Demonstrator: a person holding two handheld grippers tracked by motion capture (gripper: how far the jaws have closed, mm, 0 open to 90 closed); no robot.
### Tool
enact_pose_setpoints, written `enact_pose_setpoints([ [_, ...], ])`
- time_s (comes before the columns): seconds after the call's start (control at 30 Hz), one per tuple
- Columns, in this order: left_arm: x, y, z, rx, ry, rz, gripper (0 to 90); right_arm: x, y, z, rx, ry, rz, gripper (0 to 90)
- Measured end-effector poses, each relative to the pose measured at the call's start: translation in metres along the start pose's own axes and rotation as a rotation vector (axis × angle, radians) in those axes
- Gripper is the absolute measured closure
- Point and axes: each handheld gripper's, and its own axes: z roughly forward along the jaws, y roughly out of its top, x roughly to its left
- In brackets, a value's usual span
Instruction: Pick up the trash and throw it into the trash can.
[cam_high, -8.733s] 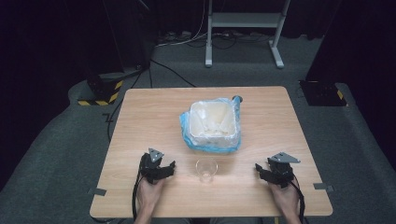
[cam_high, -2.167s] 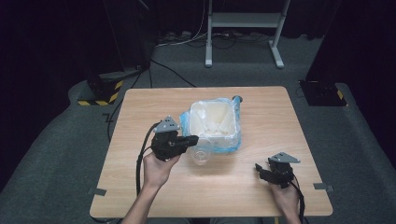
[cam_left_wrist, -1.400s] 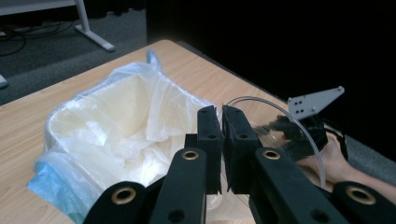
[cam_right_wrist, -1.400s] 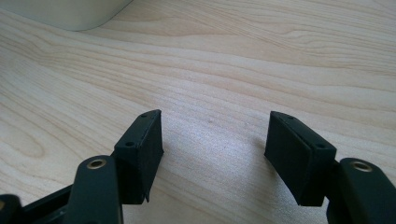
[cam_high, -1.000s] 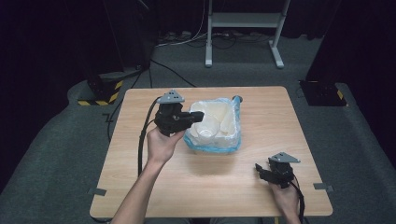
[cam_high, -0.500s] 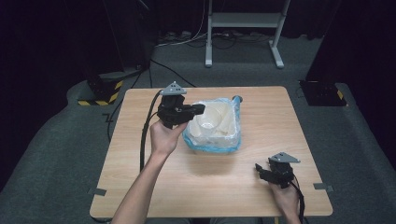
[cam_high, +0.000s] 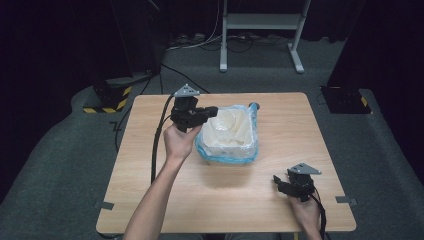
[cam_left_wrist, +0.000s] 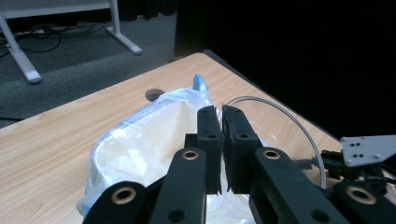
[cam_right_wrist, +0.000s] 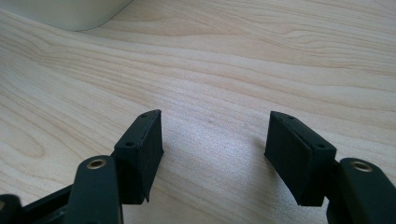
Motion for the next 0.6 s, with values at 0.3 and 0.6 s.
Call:
enact_pose_setpoints([
  [0.3, 0.009, -0.008, 0.013, 0.019, 0.024, -0.032, 85.9, 0.000, 0.000, 0.000, 0.000, -0.001, 0.000, 36.0],
  [0.6, 0.017, -0.019, 0.026, 0.051, 0.039, -0.053, 85.9, 0.000, 0.000, 0.000, 0.000, -0.001, 0.000, 36.0],
])
